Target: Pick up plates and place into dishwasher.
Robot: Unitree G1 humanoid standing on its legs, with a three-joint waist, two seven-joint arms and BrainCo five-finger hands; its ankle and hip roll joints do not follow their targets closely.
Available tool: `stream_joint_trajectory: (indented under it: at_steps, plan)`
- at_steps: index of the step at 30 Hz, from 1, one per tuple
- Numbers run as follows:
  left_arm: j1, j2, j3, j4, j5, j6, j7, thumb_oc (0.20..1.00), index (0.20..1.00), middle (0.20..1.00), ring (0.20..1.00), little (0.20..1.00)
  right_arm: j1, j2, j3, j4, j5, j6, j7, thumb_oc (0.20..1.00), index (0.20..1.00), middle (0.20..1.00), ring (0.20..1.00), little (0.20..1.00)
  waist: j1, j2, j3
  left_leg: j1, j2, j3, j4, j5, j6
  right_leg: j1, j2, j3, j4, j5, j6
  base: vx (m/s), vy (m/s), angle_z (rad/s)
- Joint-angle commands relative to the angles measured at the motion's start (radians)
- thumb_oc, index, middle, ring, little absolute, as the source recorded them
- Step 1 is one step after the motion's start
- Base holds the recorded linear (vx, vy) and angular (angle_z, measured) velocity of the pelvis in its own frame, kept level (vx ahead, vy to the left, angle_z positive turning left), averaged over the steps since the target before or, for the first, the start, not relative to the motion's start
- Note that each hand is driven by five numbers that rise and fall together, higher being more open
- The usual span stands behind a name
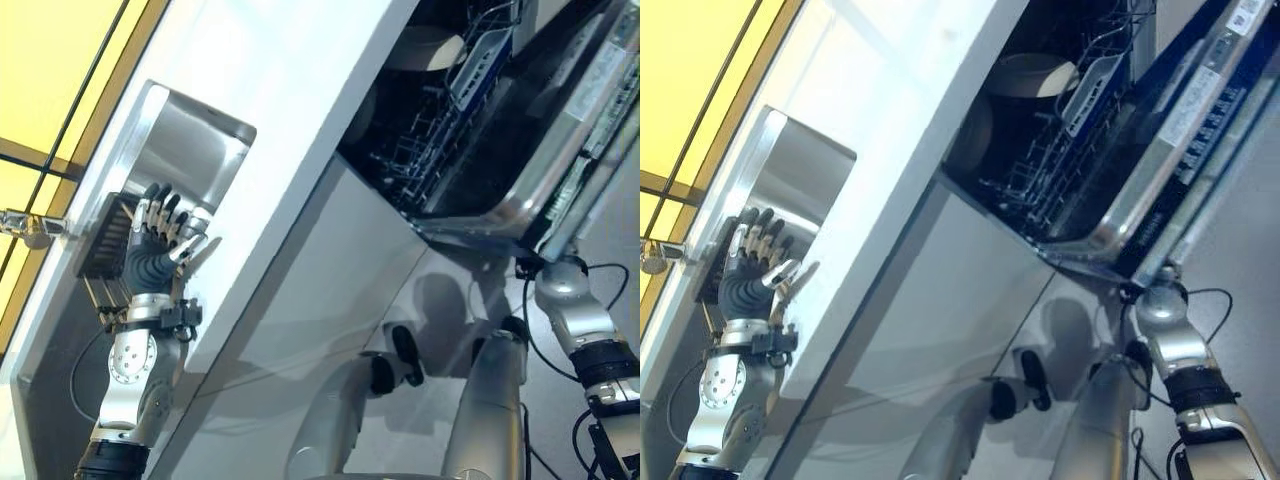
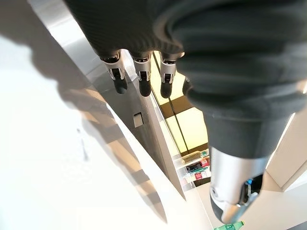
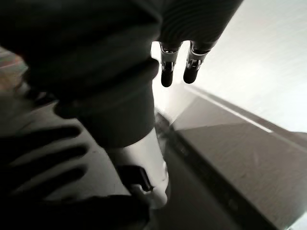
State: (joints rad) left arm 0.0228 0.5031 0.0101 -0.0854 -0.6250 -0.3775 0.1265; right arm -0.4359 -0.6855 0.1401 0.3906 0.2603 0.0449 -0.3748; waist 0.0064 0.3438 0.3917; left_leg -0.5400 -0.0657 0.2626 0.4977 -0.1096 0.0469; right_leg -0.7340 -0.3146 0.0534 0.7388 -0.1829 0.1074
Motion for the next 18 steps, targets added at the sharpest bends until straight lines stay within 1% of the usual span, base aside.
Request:
stream_joint_trajectory:
  at_steps: [1, 3, 7, 10, 14, 17, 18]
  plan:
    - [0.003, 0.023, -0.009, 0.036, -0.033, 0.034, -0.001, 1.000, 1.000, 1.000, 1.000, 1.000, -0.172, 0.084, 0.044, -0.280, -0.037, -0.157, 0.111, 1.000, 1.000, 1.000, 1.000, 1.000, -0.006, -0.047, 0.128, 0.108, 0.009, -0.077, 0.062, -0.141, -0.021, 0.163, -0.003, -0.066, -0.341, 0.178, 0.002, 0.03, -0.009, 0.09]
    - [0.001, 0.027, -0.001, 0.038, -0.031, 0.042, -0.003, 1.000, 1.000, 1.000, 1.000, 1.000, -0.146, 0.097, 0.046, -0.328, -0.054, -0.174, 0.135, 1.000, 1.000, 1.000, 1.000, 1.000, -0.005, -0.072, 0.128, 0.144, 0.011, -0.088, 0.044, -0.137, -0.022, 0.207, -0.001, -0.077, -0.367, 0.188, 0.004, 0.04, -0.017, 0.14]
    - [0.002, 0.029, 0.007, 0.054, -0.022, 0.047, -0.008, 1.000, 1.000, 1.000, 1.000, 1.000, -0.109, 0.117, 0.057, -0.392, -0.078, -0.193, 0.177, 1.000, 1.000, 1.000, 1.000, 1.000, 0.007, -0.120, 0.090, 0.192, 0.015, -0.105, 0.016, -0.134, -0.024, 0.270, 0.004, -0.097, -0.417, 0.208, 0.011, 0.07, -0.016, 0.09]
    - [0.004, 0.031, 0.017, 0.058, -0.012, 0.059, -0.014, 1.000, 1.000, 1.000, 1.000, 1.000, -0.082, 0.126, 0.053, -0.411, -0.085, -0.210, 0.203, 1.000, 1.000, 1.000, 1.000, 1.000, 0.023, -0.157, 0.053, 0.223, 0.015, -0.115, -0.007, -0.132, -0.025, 0.315, 0.005, -0.110, -0.457, 0.226, 0.016, 0.08, -0.030, 0.14]
    - [0.011, 0.035, 0.034, 0.067, 0.003, 0.078, -0.037, 1.000, 1.000, 1.000, 1.000, 1.000, -0.022, 0.142, 0.033, -0.406, -0.073, -0.231, 0.214, 1.000, 1.000, 1.000, 1.000, 1.000, 0.047, -0.213, 0.002, 0.273, 0.020, -0.133, -0.038, -0.134, -0.027, 0.396, 0.006, -0.143, -0.514, 0.247, 0.027, 0.09, -0.061, 0.21]
    - [0.030, 0.039, 0.057, 0.063, 0.022, 0.099, -0.055, 1.000, 1.000, 1.000, 1.000, 1.000, 0.049, 0.164, 0.013, -0.408, -0.048, -0.253, 0.229, 1.000, 1.000, 1.000, 1.000, 1.000, 0.068, -0.263, -0.047, 0.318, 0.030, -0.152, -0.068, -0.136, -0.027, 0.472, 0.019, -0.170, -0.567, 0.258, 0.031, 0.12, -0.088, 0.19]
    - [0.034, 0.040, 0.061, 0.062, 0.025, 0.099, -0.058, 1.000, 1.000, 1.000, 1.000, 1.000, 0.060, 0.168, 0.010, -0.410, -0.048, -0.256, 0.231, 1.000, 1.000, 1.000, 1.000, 1.000, 0.071, -0.270, -0.053, 0.325, 0.032, -0.155, -0.073, -0.136, -0.027, 0.483, 0.020, -0.174, -0.574, 0.260, 0.032, 0.10, -0.079, 0.18]
